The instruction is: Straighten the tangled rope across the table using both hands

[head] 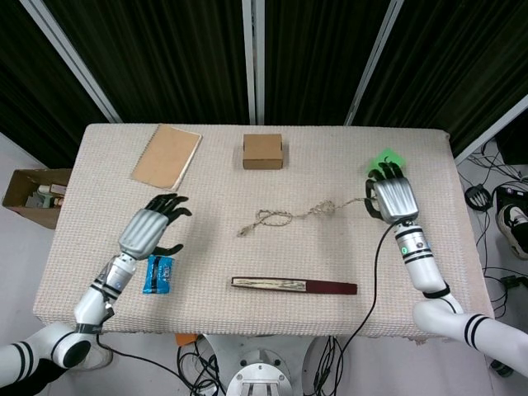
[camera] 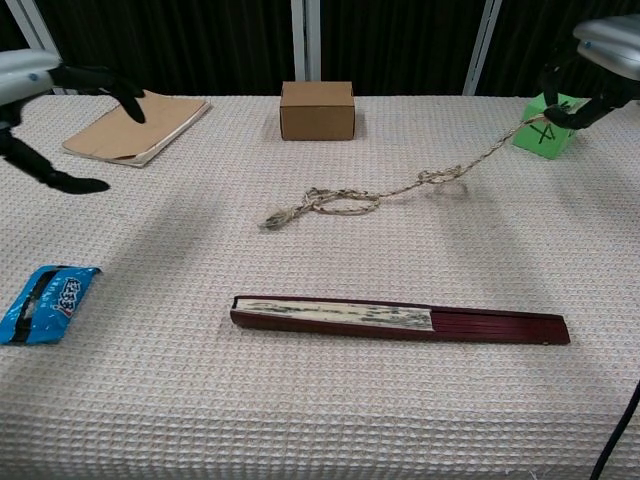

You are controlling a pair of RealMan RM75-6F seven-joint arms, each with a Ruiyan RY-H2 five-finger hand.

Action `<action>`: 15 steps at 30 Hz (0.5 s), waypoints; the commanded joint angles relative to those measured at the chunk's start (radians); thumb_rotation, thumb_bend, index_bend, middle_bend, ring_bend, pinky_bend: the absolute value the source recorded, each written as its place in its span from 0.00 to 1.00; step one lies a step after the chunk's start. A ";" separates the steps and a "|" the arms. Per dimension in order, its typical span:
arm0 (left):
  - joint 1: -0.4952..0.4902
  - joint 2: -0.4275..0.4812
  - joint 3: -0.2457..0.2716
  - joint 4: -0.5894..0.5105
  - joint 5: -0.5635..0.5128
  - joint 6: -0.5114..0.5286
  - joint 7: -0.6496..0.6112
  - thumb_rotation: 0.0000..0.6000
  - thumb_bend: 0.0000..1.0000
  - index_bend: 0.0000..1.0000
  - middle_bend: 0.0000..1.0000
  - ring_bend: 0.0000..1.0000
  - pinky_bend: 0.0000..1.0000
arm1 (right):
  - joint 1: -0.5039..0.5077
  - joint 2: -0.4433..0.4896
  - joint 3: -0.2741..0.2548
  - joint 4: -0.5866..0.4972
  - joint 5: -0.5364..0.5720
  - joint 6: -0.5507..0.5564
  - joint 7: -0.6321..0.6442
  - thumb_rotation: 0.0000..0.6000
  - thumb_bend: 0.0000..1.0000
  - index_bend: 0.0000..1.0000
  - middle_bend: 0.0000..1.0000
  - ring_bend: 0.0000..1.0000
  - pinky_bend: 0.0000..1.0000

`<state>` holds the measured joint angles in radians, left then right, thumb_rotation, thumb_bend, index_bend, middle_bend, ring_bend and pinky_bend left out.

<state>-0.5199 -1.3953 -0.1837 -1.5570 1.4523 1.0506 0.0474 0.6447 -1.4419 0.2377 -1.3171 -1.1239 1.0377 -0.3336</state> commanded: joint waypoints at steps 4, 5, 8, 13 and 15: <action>-0.168 -0.206 -0.074 0.124 -0.145 -0.153 0.085 1.00 0.23 0.37 0.17 0.11 0.14 | -0.017 0.004 0.002 0.019 0.038 -0.005 0.010 1.00 0.62 0.71 0.31 0.12 0.17; -0.187 -0.231 -0.079 0.142 -0.162 -0.167 0.106 1.00 0.23 0.37 0.17 0.11 0.14 | -0.018 0.003 0.001 0.022 0.039 -0.007 0.012 1.00 0.62 0.71 0.31 0.12 0.17; -0.248 -0.320 -0.096 0.216 -0.226 -0.201 0.178 1.00 0.23 0.38 0.17 0.11 0.14 | -0.018 -0.001 -0.001 0.030 0.041 -0.010 0.016 1.00 0.62 0.71 0.31 0.12 0.17; -0.316 -0.430 -0.112 0.329 -0.321 -0.236 0.259 1.00 0.23 0.39 0.17 0.11 0.14 | -0.014 -0.008 0.000 0.039 0.044 -0.016 0.021 1.00 0.64 0.71 0.31 0.12 0.16; -0.339 -0.467 -0.120 0.370 -0.360 -0.244 0.288 1.00 0.23 0.40 0.17 0.11 0.14 | -0.012 -0.011 -0.001 0.041 0.043 -0.017 0.021 1.00 0.64 0.71 0.31 0.12 0.16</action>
<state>-0.8250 -1.8208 -0.2892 -1.2304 1.1344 0.8267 0.2981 0.6323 -1.4523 0.2372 -1.2766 -1.0809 1.0213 -0.3124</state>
